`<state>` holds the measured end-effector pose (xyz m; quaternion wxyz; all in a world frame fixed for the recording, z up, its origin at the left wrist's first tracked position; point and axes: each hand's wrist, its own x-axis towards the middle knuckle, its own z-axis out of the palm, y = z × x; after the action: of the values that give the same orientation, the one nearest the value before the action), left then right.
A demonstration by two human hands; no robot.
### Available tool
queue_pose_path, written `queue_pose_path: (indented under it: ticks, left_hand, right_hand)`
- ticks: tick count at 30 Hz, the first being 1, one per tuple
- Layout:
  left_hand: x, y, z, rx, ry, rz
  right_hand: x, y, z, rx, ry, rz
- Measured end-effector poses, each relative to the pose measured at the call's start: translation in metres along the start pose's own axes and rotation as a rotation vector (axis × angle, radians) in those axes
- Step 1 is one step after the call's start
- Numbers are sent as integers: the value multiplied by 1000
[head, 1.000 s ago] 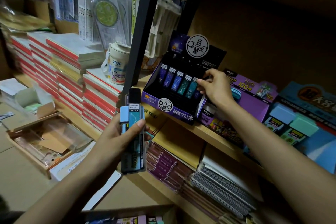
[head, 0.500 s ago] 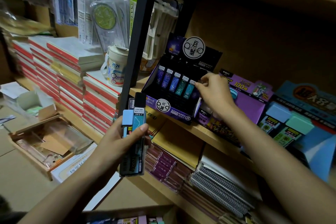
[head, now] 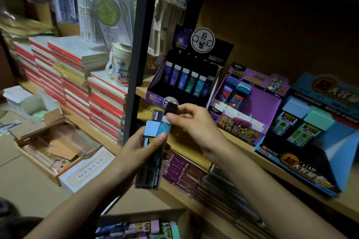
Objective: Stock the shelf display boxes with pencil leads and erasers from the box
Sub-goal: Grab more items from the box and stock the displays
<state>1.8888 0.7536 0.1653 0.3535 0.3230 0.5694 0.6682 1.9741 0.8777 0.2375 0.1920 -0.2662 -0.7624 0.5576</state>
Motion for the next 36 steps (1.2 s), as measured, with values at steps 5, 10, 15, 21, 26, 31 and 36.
queue_pose_path:
  ticks: [5, 10, 15, 21, 26, 31, 36]
  left_hand:
    - [3, 3, 1, -69, 10, -6]
    - [7, 5, -2, -93, 18, 18]
    - [9, 3, -10, -77, 57, 28]
    - [7, 3, -14, -85, 57, 31]
    - [6, 4, -14, -88, 67, 37]
    - [5, 4, -14, -80, 81, 42]
    - [5, 4, -14, -71, 85, 44]
  right_hand:
    - [14, -20, -44, 137, 175, -38]
    - [41, -44, -88, 8, 400, -214]
    - [70, -50, -104, -392, 494, -334]
    - [80, -33, -104, -672, 413, -389]
    - [87, -29, -104, -615, 377, -364]
    - [88, -23, -103, -500, 394, -321]
    - [89, -16, -98, -831, 518, -494]
